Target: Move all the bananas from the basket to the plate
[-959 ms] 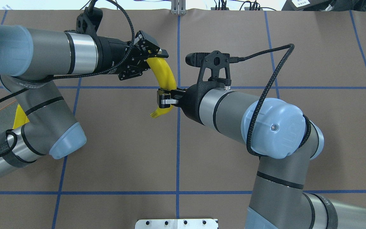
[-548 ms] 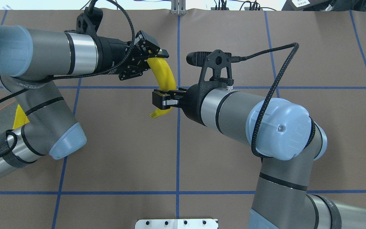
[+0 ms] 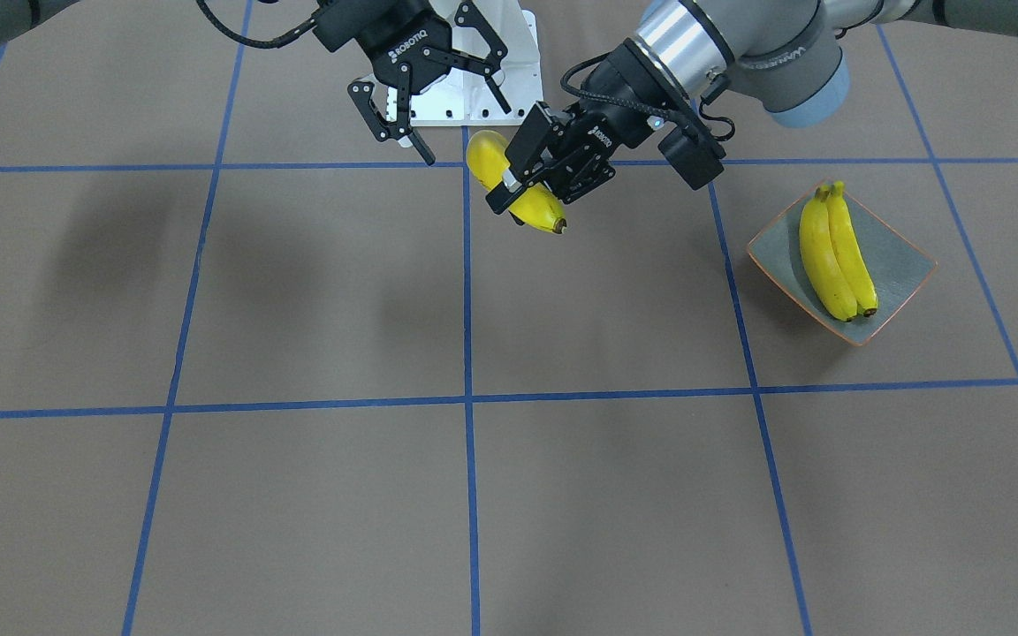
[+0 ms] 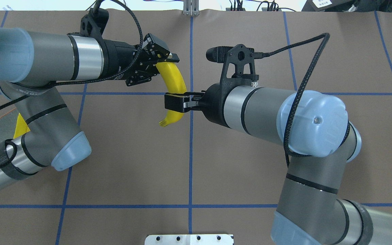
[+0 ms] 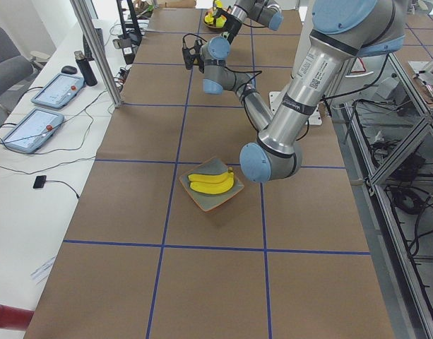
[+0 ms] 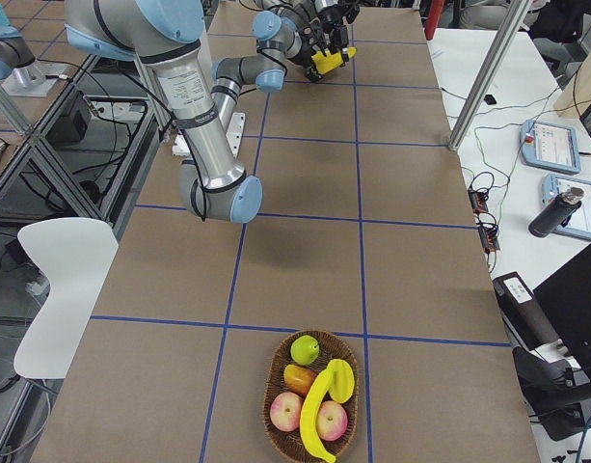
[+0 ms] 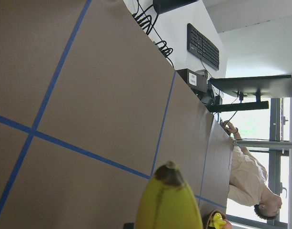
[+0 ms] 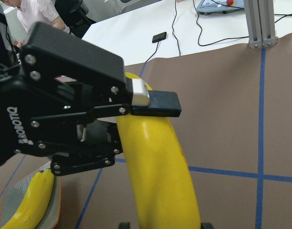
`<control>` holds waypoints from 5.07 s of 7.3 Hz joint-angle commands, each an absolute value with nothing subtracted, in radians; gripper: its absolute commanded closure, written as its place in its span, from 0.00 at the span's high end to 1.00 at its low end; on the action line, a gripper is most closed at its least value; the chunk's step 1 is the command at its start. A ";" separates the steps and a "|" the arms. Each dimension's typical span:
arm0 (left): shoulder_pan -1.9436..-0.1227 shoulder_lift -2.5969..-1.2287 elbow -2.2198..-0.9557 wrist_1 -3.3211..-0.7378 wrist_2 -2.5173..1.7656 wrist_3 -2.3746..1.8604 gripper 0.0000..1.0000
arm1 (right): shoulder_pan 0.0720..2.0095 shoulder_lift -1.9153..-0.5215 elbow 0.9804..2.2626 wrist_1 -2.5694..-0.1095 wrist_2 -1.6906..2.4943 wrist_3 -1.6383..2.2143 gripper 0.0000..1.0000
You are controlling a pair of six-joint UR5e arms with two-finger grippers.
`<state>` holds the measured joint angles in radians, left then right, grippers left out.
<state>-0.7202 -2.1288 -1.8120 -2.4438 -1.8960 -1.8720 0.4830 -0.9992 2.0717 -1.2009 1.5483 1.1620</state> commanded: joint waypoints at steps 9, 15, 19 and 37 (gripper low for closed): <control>-0.790 -1.573 -1.976 -2.415 -1.901 -1.694 0.00 | 1.222 -1.307 1.787 -1.198 2.251 0.446 1.00; -0.804 -1.575 -1.980 -1.884 -1.726 -1.550 0.00 | 1.296 -1.321 1.718 -1.195 2.315 0.321 1.00; -0.766 -1.571 -1.970 -1.838 -1.680 -1.506 0.46 | 1.296 -1.321 1.715 -1.195 2.313 0.321 1.00; -0.718 -1.626 -2.186 -1.838 -1.724 -1.322 1.00 | 1.635 -1.623 1.332 -1.192 2.320 -0.888 1.00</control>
<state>-0.7166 -1.6224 -2.1864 -1.8377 -1.7242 -1.3223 1.6324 -1.5847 1.3431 -1.1927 2.3619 -0.8171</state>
